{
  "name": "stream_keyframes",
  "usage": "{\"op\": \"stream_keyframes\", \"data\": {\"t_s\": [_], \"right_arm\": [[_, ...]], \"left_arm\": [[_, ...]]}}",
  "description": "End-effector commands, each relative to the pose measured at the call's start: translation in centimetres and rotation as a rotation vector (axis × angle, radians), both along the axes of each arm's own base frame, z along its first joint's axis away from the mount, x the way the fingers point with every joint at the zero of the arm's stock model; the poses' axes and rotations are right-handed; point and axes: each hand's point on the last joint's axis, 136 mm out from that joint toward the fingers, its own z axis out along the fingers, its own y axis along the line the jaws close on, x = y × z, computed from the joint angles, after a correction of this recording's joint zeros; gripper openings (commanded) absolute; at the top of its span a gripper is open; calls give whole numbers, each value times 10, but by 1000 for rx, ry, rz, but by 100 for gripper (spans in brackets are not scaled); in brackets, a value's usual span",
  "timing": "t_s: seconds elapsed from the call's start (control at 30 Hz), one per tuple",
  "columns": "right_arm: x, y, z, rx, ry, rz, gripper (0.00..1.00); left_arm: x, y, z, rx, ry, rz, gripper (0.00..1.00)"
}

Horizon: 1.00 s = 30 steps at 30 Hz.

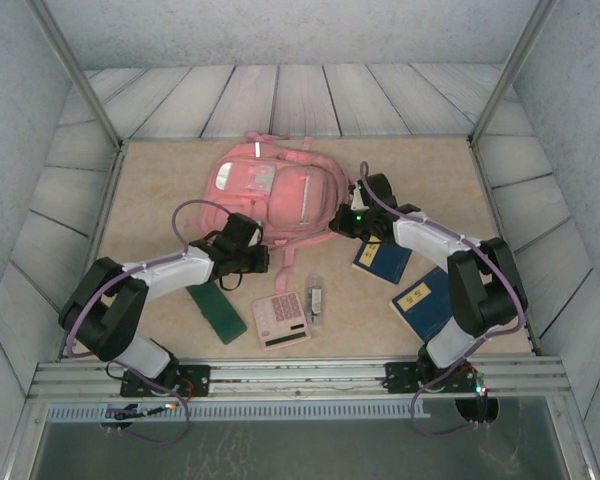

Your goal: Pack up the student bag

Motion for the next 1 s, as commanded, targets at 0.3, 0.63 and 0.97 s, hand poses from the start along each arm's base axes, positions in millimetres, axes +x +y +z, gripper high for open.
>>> {"op": "stream_keyframes", "data": {"t_s": [0.3,0.63,0.97], "right_arm": [[-14,-39,17,-167,16,48,37],[-36,-125,17,-258,53,-175,55],[-50,-182,-31,-283,138,-395,60]], "left_arm": [[-15,4,20,-15,-47,-113,44],[-11,-53,76,-134,-200,-337,61],[15,-156,70,-149,-208,-474,56]]}}
